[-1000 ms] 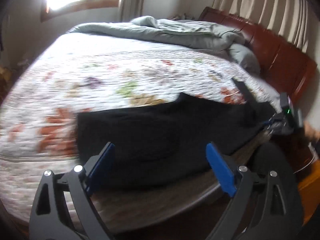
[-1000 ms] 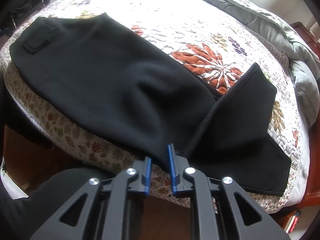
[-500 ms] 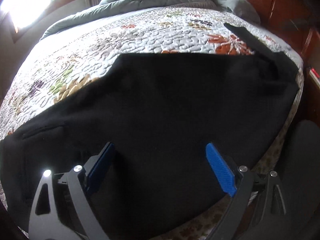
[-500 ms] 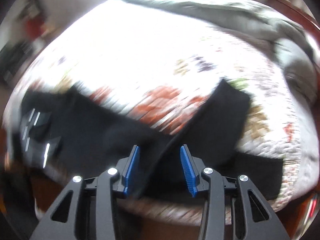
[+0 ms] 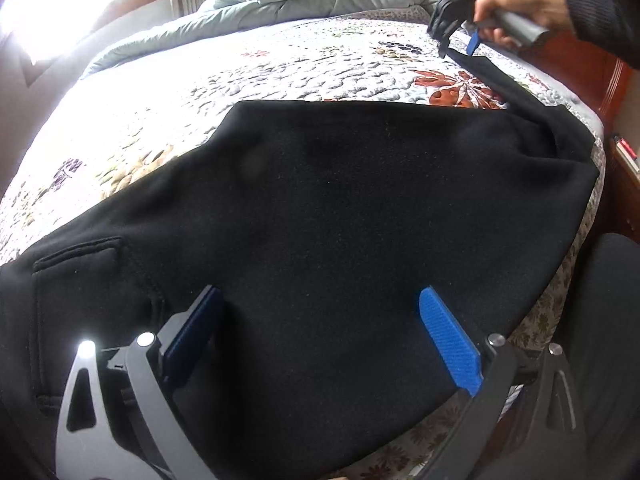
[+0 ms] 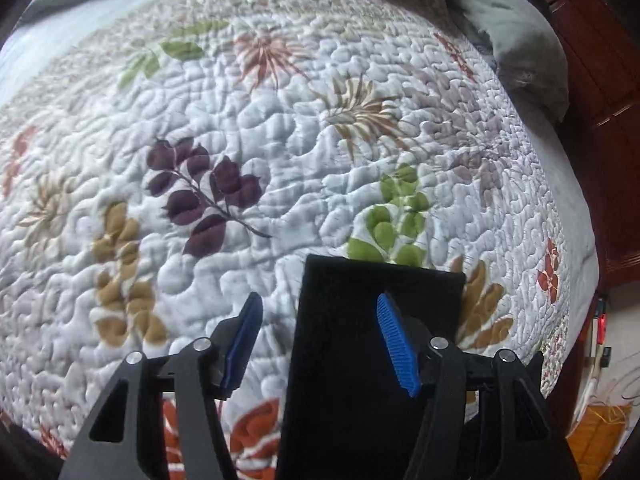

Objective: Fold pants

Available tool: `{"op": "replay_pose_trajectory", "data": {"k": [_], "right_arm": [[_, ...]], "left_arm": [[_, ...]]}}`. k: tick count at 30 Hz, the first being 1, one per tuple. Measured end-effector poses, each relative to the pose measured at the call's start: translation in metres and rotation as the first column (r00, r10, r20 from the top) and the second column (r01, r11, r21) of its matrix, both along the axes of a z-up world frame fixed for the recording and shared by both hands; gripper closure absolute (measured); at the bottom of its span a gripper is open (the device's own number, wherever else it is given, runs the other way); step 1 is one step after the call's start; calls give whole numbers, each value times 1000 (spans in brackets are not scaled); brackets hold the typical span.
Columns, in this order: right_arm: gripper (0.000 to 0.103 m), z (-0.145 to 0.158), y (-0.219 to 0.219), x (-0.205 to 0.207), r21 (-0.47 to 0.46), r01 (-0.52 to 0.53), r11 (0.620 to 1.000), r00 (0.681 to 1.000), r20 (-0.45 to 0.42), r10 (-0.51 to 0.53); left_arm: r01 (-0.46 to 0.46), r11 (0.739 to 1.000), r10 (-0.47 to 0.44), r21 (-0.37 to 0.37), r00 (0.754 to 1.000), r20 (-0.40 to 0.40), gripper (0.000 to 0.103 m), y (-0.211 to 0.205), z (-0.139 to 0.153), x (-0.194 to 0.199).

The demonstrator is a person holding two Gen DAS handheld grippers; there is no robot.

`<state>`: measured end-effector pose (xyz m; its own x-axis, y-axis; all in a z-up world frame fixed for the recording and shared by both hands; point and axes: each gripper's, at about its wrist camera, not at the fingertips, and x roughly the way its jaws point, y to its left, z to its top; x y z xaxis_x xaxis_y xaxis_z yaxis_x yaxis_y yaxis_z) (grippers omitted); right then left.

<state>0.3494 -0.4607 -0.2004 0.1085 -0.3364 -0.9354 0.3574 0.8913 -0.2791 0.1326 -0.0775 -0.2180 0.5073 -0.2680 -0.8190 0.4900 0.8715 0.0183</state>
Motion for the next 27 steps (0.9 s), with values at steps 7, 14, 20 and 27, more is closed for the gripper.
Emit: {"op": "replay_pose_trajectory", "data": {"k": [7, 14, 20, 27], "right_arm": [[94, 11, -20, -10, 28, 53, 998, 999, 2, -54], [97, 124, -32, -40, 131, 7, 991, 977, 210, -34], [98, 246, -65, -117, 284, -109, 953, 830, 553, -70], [98, 176, -176, -249, 449, -23, 893, 681, 661, -315]], "left_arm": [[3, 1000, -4, -11, 1000, -6, 4, 0, 0, 2], [-17, 1000, 17, -17, 1000, 5, 3, 1, -1, 0], [-53, 998, 53, -26, 998, 19, 3, 1, -1, -4], [-76, 997, 77, -30, 997, 26, 3, 1, -1, -5]]}}
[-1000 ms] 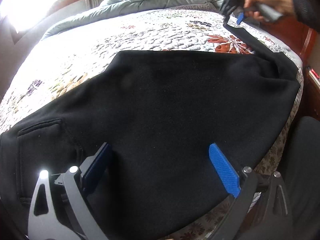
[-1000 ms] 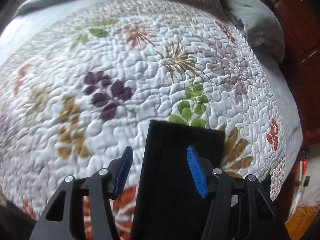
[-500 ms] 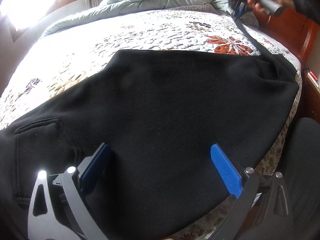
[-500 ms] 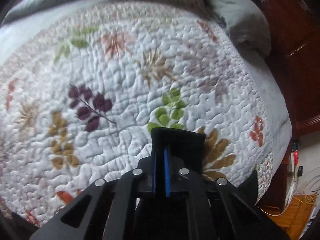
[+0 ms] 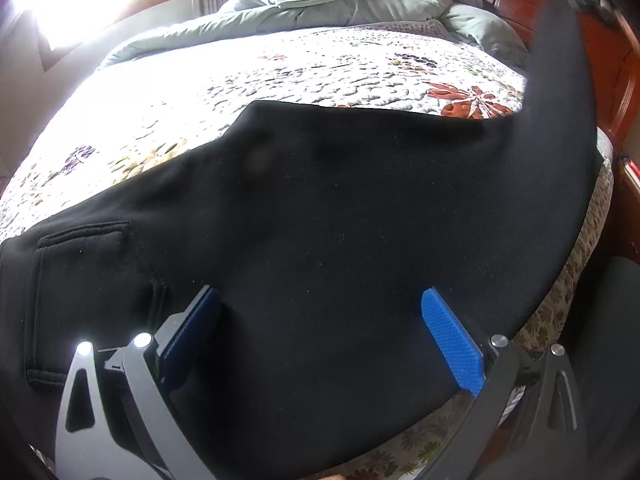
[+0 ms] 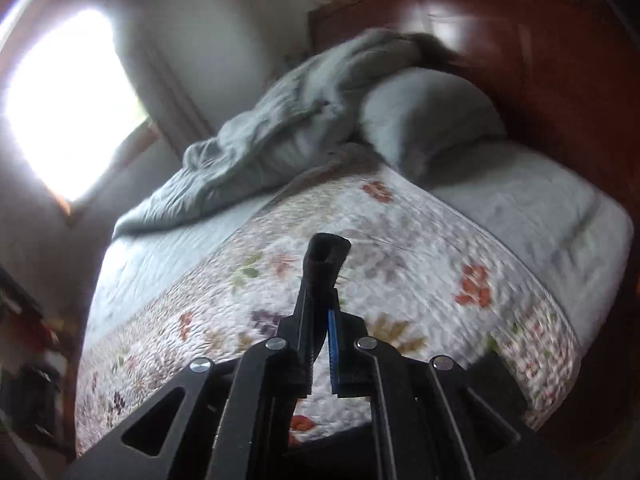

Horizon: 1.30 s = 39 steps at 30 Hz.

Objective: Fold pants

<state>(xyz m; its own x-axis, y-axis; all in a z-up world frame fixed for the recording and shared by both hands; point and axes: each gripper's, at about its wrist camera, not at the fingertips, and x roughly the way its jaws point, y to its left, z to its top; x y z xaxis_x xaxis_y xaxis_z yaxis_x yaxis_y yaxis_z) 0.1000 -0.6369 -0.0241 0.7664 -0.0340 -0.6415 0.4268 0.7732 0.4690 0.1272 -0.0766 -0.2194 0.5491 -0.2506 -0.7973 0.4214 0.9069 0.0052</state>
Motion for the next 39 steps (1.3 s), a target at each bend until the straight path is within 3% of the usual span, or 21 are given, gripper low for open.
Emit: {"op": "replay_pose_trajectory", "data": {"k": [4, 6, 11, 16, 19, 24, 26, 28, 33, 35, 39], "right_arm": [[98, -101, -50, -51, 130, 99, 987, 993, -74, -90], [98, -134, -65, -73, 202, 128, 971, 990, -76, -115], [98, -174, -83, -102, 348, 146, 926, 989, -44, -139], [94, -203, -92, -116, 469, 146, 871, 988, -20, -155], [81, -219, -95, -122, 539, 132, 832, 988, 2, -158], [69, -236, -90, -117, 597, 114, 794, 988, 16, -154], [70, -236, -85, -109, 585, 104, 804, 990, 16, -140], [96, -228, -82, -103, 563, 77, 823, 992, 36, -118], [98, -174, -75, -99, 433, -6, 901, 975, 204, -92], [98, -183, -81, -103, 445, -1, 896, 971, 216, -106], [98, -241, -86, -109, 511, 68, 857, 986, 96, -135]], "left_arm": [[-7, 1000, 7, 6, 1000, 1, 3, -1, 0, 0], [-10, 1000, 10, 4, 1000, -4, 3, -1, 0, 0], [-26, 1000, 26, 0, 1000, -8, 3, -1, 0, 1], [-41, 999, 41, 1, 999, -15, 3, -2, 1, 3], [-44, 999, 44, 3, 999, -16, 3, -3, 1, 4], [-48, 999, 48, 5, 999, -17, 3, -4, 0, 4], [-50, 999, 50, 5, 999, -16, 3, -4, 0, 4], [-51, 999, 51, 6, 999, -13, 3, -4, 0, 4], [-65, 998, 65, 3, 998, 6, 2, -4, -2, 2], [-71, 997, 71, 1, 997, 16, 2, -4, -3, 1], [-81, 997, 81, 2, 996, 36, 2, -5, -4, -2]]}}
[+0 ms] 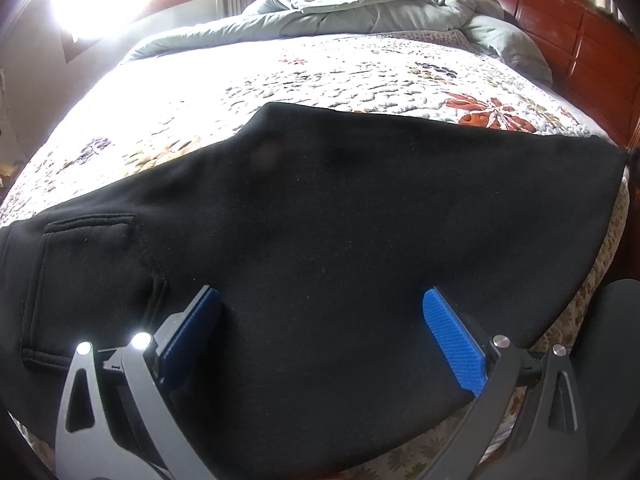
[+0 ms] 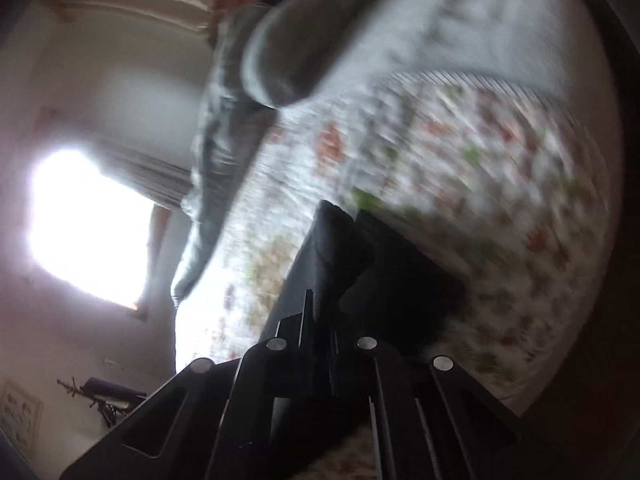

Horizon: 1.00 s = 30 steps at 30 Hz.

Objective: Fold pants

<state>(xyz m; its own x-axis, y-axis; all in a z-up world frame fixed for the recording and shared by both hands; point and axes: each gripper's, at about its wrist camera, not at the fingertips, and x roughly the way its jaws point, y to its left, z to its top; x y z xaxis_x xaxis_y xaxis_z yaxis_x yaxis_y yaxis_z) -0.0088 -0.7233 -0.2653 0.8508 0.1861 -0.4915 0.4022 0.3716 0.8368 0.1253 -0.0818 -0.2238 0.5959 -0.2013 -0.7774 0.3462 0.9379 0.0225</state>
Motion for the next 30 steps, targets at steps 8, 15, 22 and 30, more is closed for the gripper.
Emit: {"op": "replay_pose_trajectory", "data": {"k": [8, 15, 22, 30], "right_arm": [[98, -12, -1, -10, 48, -4, 999, 1000, 9, 4], [98, -22, -6, -7, 68, -15, 998, 1000, -11, 16], [89, -20, -20, -27, 88, 18, 996, 1000, 17, -19], [68, -21, -31, -66, 109, 104, 989, 994, 29, -107]], "left_arm": [[-2, 1000, 2, 2, 1000, -6, 2, 0, 0, 0], [-4, 1000, 4, 4, 1000, -11, 2, -1, 0, 2], [-2, 1000, 2, 6, 1000, -16, 2, -2, 0, 2], [7, 1000, -7, 2, 1000, -28, 3, -1, 3, 2]]}}
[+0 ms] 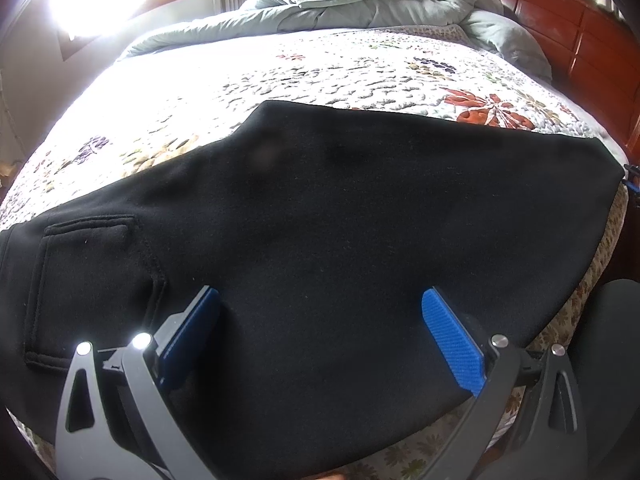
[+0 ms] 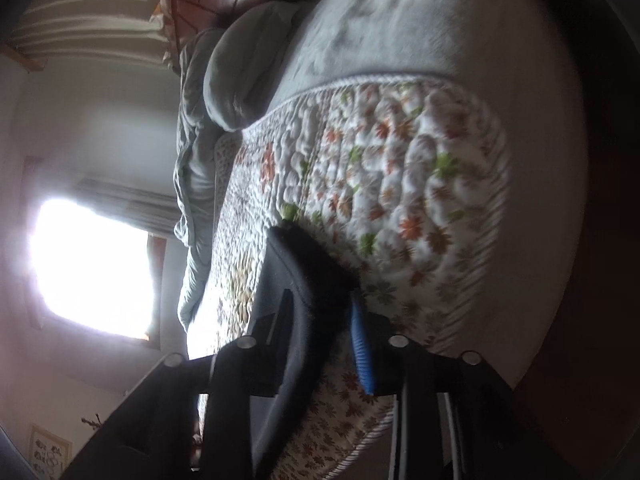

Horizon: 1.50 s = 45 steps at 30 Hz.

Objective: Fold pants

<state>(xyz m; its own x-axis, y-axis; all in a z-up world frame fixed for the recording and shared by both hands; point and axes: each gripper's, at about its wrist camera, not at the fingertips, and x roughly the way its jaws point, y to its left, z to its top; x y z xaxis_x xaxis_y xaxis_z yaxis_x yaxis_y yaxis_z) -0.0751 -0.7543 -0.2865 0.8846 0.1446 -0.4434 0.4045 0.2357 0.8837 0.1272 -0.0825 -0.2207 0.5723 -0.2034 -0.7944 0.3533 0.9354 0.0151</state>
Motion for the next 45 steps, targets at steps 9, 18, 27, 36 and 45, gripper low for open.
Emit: {"op": "replay_pose_trajectory", "data": {"k": [9, 18, 27, 36, 45], "right_arm": [[62, -11, 12, 13, 20, -32, 999, 999, 29, 32], [57, -8, 13, 31, 10, -43, 999, 998, 43, 42], [58, 43, -9, 27, -170, -55, 984, 998, -36, 50], [60, 67, -4, 147, -311, -409, 858, 904, -262, 337], [69, 68, 3, 172, -365, -496, 788, 853, -372, 365]], "left_arm": [[3, 1000, -3, 2, 1000, -1, 3, 0, 0, 0], [3, 1000, -3, 1, 1000, 1, 3, 0, -1, -1], [4, 1000, -4, 2, 1000, -1, 3, 0, 0, 0], [0, 1000, 0, 8, 1000, -9, 3, -1, 0, 2], [-7, 1000, 7, 9, 1000, -8, 2, -3, -1, 5]]}}
